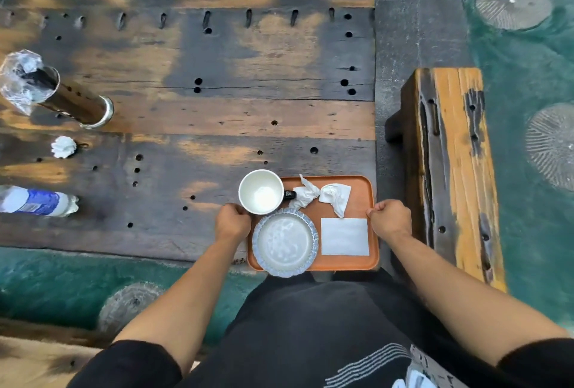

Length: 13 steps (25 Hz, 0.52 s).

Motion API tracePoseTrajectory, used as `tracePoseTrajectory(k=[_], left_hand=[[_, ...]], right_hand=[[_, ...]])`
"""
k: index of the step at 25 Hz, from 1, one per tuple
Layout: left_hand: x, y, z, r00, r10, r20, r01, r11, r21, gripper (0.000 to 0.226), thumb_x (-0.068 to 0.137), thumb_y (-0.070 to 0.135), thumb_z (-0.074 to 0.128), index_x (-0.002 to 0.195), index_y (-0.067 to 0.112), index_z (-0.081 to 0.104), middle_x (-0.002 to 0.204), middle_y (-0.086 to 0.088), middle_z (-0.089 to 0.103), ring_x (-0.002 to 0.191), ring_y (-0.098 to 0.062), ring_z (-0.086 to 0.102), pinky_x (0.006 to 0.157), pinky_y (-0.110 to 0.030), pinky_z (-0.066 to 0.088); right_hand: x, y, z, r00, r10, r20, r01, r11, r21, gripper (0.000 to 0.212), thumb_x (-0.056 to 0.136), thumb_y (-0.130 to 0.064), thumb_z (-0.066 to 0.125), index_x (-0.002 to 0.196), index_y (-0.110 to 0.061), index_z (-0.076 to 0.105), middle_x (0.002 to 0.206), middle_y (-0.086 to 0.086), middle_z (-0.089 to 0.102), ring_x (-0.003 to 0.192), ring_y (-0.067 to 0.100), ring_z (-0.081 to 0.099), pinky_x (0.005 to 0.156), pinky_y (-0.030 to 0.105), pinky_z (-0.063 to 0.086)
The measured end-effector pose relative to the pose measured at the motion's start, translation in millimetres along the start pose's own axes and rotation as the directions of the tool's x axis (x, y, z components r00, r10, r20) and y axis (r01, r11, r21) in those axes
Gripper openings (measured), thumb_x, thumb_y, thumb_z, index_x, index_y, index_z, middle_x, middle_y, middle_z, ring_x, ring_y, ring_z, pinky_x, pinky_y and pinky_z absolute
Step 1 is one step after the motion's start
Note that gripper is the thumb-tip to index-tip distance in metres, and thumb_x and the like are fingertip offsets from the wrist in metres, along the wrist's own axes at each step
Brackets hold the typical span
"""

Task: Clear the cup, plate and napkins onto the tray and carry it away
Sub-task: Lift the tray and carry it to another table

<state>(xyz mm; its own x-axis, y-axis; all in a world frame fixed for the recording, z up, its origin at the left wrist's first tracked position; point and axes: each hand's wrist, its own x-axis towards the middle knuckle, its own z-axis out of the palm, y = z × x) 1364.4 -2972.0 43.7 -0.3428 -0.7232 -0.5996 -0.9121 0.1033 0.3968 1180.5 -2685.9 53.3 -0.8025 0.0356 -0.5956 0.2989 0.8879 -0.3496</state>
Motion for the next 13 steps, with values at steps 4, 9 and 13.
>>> tracePoseTrajectory(k=[4,9,13], left_hand=[[16.1,3.0,1.7,0.999,0.024,0.042,-0.027,0.998,0.055,0.034,0.084,0.007,0.07,0.053,0.012,0.056,0.067,-0.019,0.068,0.071,-0.033,0.064,0.062,-0.042,0.05],[22.0,4.1,12.1,0.997,0.008,0.073,-0.013,0.998,0.067,0.03,0.085,0.007,0.07,0.057,0.014,0.059,0.073,-0.016,0.069,0.081,-0.035,0.069,0.071,-0.044,0.057],[26.6,5.2,17.5,0.996,0.011,0.088,-0.018,0.997,0.075,0.031,0.082,0.008,0.071,0.055,0.013,0.058,0.075,-0.021,0.072,0.082,-0.037,0.071,0.07,-0.046,0.058]], right_hand=[[-2.6,2.8,12.1,0.998,0.052,-0.03,-0.052,0.999,-0.001,0.015,0.095,-0.026,0.069,0.084,-0.016,0.069,0.082,0.003,0.067,0.075,0.022,0.066,0.077,0.037,0.058],[1.1,15.1,22.3,0.995,0.093,-0.032,-0.093,0.996,0.0,0.015,0.095,-0.025,0.069,0.089,-0.013,0.072,0.084,0.005,0.069,0.077,0.025,0.068,0.081,0.04,0.061],[7.3,22.1,26.6,0.994,0.106,-0.034,-0.106,0.994,0.013,0.015,0.094,-0.026,0.07,0.093,-0.011,0.074,0.09,0.008,0.073,0.084,0.029,0.072,0.084,0.046,0.062]])
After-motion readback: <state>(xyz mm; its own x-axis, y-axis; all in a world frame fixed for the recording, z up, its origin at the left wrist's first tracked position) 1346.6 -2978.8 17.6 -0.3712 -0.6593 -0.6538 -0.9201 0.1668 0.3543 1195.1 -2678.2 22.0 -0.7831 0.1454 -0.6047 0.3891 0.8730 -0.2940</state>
